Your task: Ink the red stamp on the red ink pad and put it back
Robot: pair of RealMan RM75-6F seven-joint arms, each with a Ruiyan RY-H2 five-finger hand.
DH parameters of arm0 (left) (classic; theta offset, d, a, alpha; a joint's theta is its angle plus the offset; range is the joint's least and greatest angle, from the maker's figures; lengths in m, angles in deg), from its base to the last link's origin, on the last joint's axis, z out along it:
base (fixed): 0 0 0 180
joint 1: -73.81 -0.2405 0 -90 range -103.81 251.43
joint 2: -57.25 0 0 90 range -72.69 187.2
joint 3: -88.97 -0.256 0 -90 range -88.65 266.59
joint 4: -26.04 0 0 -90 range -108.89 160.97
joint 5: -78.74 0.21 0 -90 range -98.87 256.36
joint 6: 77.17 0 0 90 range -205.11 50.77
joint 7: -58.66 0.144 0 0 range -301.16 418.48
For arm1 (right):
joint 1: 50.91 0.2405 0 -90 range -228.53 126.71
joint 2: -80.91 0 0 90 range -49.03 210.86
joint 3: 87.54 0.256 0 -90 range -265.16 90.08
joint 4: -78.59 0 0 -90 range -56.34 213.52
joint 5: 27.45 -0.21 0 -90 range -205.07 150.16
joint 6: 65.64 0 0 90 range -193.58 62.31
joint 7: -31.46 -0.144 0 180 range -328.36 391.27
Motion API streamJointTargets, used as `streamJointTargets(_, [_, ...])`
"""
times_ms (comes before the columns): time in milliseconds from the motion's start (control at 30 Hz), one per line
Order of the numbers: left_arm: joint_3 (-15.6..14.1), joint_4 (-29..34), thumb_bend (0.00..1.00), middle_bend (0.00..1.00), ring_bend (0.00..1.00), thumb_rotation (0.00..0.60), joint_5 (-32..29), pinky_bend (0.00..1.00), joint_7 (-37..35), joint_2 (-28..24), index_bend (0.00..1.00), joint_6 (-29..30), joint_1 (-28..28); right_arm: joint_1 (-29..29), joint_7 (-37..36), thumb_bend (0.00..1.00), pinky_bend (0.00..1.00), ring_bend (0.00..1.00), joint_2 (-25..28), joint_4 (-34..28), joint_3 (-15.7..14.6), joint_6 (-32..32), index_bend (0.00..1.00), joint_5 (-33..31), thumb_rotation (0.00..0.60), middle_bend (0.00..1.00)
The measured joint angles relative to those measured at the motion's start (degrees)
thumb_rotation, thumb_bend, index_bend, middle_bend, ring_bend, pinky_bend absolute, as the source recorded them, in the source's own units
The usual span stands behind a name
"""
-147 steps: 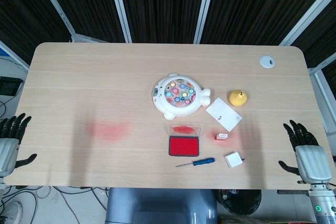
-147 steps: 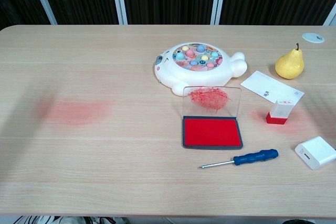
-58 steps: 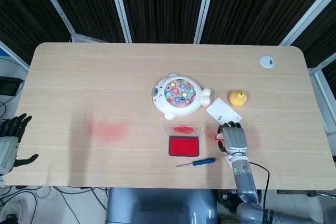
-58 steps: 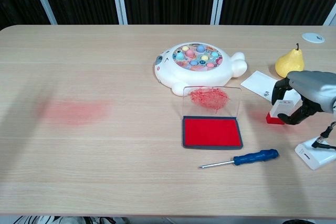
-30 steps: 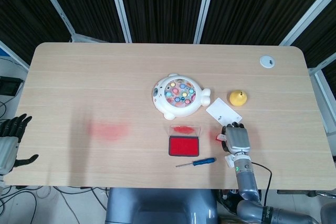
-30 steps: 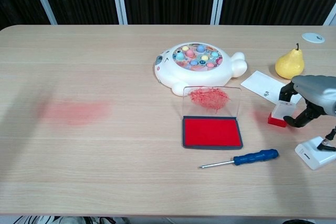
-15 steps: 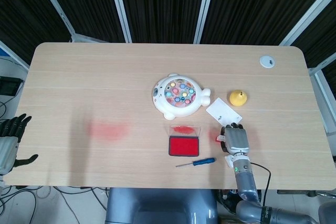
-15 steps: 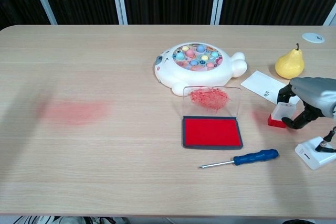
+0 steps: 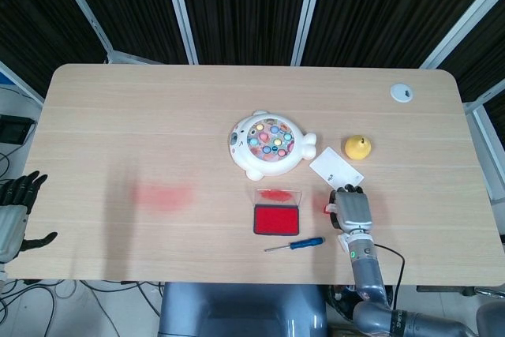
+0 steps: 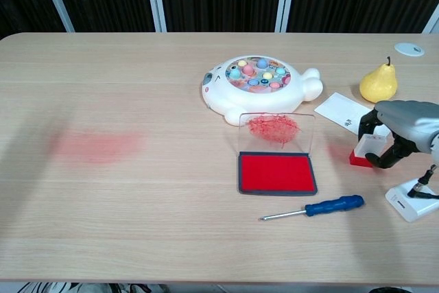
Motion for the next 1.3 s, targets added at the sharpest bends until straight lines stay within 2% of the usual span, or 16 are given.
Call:
streamJointTargets(200, [0.00, 0.06, 0.04, 0.00, 0.00, 0.600, -0.14, 0.00, -0.05, -0.05, 0.00, -0.14, 0.04, 0.22, 0.11, 0.46, 0.22, 0.22, -0.54, 0.43, -0.25, -0.06, 0.52, -0.06, 0.600, 0.37])
streamJointTargets(467, [0.04, 0.12, 0.04, 0.00, 0.00, 0.600, -0.42, 0.00, -0.05, -0.11, 0.00, -0.37, 0.13, 0.12, -0.93, 0.55, 0.34, 0.40, -1.01, 1.29, -0.76, -1.02, 0.68, 2.49, 0.600, 0.55])
streamJointTargets(733, [0.02, 0.22, 0.04, 0.00, 0.00, 0.600, -0.56, 0.00, 0.02, -0.12, 0.00, -0.50, 0.17, -0.41, -2.90, 0.56, 0.38, 0.44, -0.38, 0.77, -1.62, -2.10, 0.72, 6.65, 0.600, 0.58])
streamJointTargets(1100, [0.08, 0.48, 0.04, 0.00, 0.00, 0.600, -0.80, 0.00, -0.30, -0.21, 0.00, -0.52, 0.13, -0.94, -5.10, 0.57, 0.38, 0.46, 3.89, -6.37, -3.44, -1.85, 0.75, 12.48, 0.600, 0.60])
streamJointTargets(1300, [-0.03, 0.67, 0.04, 0.00, 0.00, 0.600, -0.43, 0.00, -0.32, -0.20, 0.00, -0.23, 0.04, -1.05, -6.48, 0.57, 0.44, 0.48, 5.92, -12.55, -5.35, -1.10, 0.77, 17.67, 0.600, 0.62])
